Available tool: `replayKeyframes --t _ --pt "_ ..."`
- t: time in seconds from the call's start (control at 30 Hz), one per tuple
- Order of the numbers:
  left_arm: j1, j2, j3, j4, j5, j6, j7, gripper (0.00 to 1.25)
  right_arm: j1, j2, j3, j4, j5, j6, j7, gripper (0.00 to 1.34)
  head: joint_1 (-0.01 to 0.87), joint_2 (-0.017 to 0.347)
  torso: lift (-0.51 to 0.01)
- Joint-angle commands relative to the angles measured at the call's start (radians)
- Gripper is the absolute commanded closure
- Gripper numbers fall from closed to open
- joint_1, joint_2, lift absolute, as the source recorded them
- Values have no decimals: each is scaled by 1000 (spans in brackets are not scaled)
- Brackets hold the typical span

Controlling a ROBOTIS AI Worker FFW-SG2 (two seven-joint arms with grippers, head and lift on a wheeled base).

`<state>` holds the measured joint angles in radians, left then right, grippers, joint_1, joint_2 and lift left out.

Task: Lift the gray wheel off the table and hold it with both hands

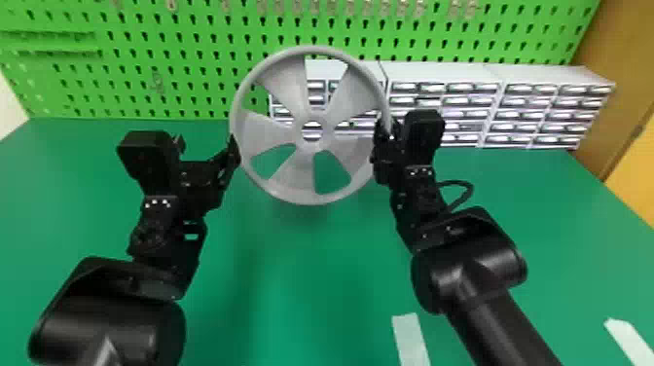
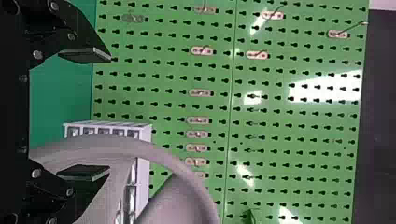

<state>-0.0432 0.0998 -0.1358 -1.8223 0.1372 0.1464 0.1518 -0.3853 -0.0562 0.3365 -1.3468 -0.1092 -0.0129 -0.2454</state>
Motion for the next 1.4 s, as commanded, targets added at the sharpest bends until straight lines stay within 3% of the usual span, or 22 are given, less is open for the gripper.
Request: replayKeyframes --t 0.0,0.13,0.37,0.8,1.03,1.37 --pt "2 0 -8 0 4 10 0 412 11 21 -10 52 57 -145 0 1127 711 15 -98" --pt "3 0 -8 0 7 15 -1 412 20 33 -10 72 86 -194 -15 1131 711 15 -98" --pt "6 1 -8 0 8 19 -1 414 20 35 22 120 125 -295 -118 1131 711 15 -98" --pt "25 0 -10 6 12 -2 -1 417 16 39 35 133 128 -325 -155 1131 711 15 -98" --pt "37 -2 -24 98 68 -123 29 484 16 41 39 123 117 -329 -155 1131 711 15 -98" --pt "-1 0 -27 192 70 -194 31 484 14 42 58 109 120 -335 -155 1131 711 15 -98"
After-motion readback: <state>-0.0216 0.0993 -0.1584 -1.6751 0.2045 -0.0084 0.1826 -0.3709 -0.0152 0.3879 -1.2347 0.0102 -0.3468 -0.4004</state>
